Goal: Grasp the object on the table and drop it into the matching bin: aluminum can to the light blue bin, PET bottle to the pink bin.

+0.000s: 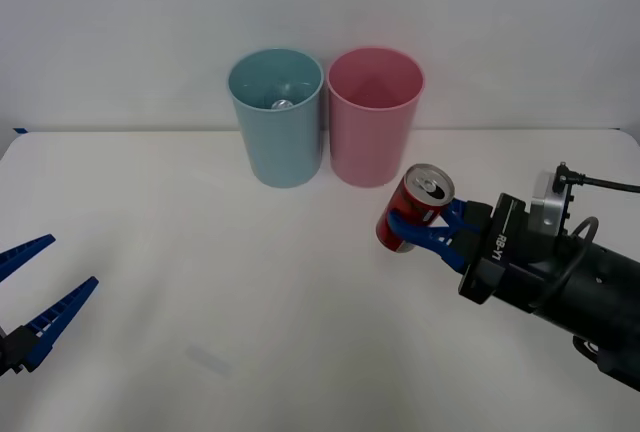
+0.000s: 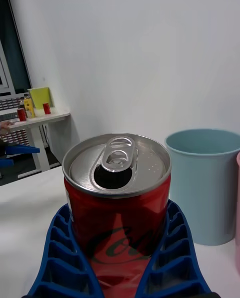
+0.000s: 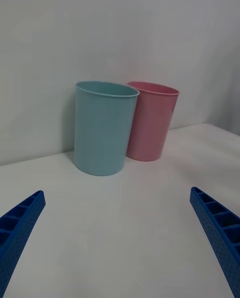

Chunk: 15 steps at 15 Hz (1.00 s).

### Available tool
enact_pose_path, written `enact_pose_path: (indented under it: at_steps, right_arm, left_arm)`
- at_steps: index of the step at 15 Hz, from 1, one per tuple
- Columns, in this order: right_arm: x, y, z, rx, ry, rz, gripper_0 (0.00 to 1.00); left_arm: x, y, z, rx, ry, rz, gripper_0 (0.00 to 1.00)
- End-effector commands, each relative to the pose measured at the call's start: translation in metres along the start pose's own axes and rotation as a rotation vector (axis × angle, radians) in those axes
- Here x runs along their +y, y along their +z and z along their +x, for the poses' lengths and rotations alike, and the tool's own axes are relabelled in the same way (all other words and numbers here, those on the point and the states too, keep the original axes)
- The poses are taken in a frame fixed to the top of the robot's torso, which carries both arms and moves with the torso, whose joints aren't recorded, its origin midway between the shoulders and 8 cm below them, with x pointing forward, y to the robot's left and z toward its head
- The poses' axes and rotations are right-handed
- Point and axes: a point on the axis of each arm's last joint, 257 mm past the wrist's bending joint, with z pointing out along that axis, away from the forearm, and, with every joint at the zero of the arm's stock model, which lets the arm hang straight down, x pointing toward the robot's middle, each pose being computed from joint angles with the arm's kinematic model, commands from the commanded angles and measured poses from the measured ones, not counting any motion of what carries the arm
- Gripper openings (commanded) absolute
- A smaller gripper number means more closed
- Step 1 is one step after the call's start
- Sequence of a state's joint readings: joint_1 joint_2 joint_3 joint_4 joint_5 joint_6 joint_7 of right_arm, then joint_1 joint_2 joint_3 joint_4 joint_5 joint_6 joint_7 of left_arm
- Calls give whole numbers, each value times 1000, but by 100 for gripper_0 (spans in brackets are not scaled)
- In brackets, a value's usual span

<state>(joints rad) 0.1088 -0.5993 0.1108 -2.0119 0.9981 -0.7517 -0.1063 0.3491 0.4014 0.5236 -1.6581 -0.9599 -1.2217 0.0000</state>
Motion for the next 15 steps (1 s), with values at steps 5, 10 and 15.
enact_pose_path:
  at_steps: [5,10,15]
  right_arm:
    - [-14,52,-37,-34,24,2,0]
    - [-33,101,-54,-56,28,14,0]
    - [-65,157,-64,-59,15,13,0]
  left_arm:
    - [0,0,0,0,0,0,100]
    - [0,0,0,0,0,0,100]
    - [0,0,0,0,0,0,100]
